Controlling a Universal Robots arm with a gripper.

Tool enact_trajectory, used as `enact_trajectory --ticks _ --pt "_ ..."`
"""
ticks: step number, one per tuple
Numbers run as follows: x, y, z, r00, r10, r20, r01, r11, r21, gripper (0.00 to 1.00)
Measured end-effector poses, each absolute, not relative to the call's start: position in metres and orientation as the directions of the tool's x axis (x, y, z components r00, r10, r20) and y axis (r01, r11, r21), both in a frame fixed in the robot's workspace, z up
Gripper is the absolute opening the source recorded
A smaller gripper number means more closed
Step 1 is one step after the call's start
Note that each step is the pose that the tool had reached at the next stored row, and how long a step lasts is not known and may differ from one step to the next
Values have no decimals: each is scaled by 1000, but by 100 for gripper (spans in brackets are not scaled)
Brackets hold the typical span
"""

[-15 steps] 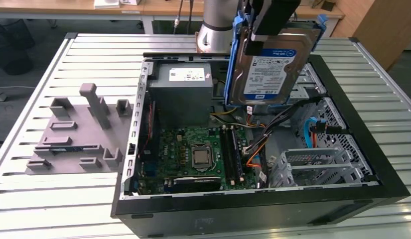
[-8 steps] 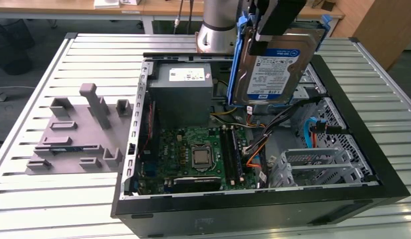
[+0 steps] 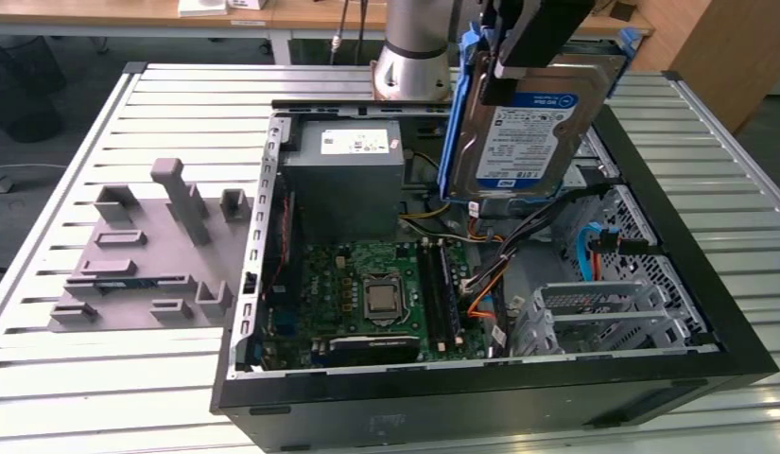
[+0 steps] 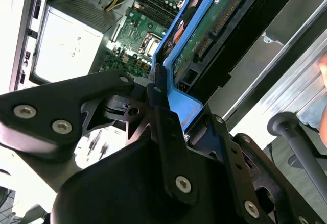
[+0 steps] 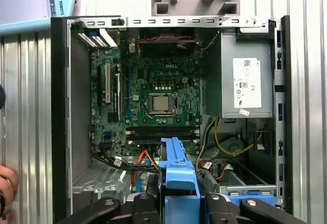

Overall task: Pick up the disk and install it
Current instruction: 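Insert the disk into the insertion slot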

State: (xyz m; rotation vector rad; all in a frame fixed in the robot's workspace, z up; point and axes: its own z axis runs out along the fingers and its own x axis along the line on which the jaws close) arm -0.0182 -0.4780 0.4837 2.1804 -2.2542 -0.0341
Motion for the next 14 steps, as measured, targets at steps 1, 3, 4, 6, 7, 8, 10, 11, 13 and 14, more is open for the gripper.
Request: enact_trajectory --ticks 1,3,4,6,7,8,10,11,13,14 --pt "-17 -478 484 -33 -999 -11 -999 33 19 36" --pt "-16 -478 484 -33 -999 -11 -999 33 19 36" --pt "-15 -478 484 -33 -999 -11 -999 33 19 36" --pt "-16 -478 484 -34 -999 -11 -999 33 19 36" --pt "-16 -478 484 -33 -999 -11 -999 33 19 36" --pt "-16 -478 484 -33 -999 -11 -999 33 19 36" --pt "-17 -478 484 -33 -999 -11 -999 33 19 36" --pt "-17 -478 484 -33 -999 -11 -999 33 19 36" --pt "-19 -478 484 -33 -999 -11 -999 33 19 36" --pt "-19 -478 484 -33 -999 -11 -999 33 19 36"
